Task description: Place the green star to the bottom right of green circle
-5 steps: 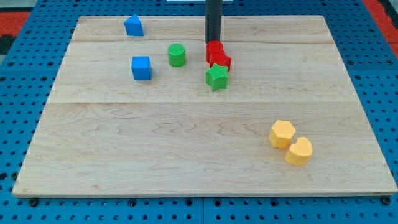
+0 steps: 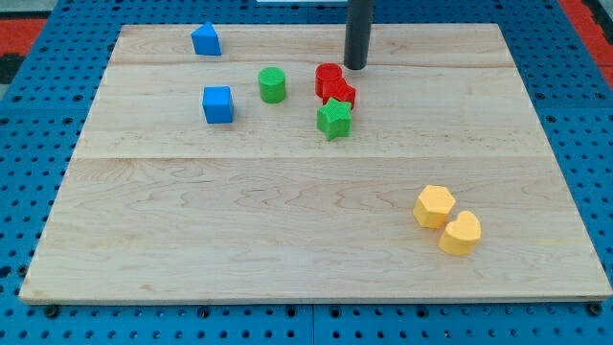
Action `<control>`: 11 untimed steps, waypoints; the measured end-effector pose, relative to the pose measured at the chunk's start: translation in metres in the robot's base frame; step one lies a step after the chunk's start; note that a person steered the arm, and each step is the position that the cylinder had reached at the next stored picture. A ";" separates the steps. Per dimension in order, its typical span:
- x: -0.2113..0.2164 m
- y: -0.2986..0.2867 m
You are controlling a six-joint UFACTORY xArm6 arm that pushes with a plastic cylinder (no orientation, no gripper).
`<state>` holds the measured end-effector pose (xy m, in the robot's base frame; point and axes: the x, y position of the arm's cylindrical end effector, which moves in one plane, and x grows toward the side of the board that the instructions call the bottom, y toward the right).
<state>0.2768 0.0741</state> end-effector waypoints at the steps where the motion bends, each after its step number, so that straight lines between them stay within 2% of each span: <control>1: 0.000 0.022; 3: 0.000 0.028; 4: 0.014 0.035; 5: 0.066 0.035; 6: 0.108 0.007; 7: 0.134 -0.036; 8: 0.126 -0.092; 9: 0.098 -0.102; 11: 0.093 -0.103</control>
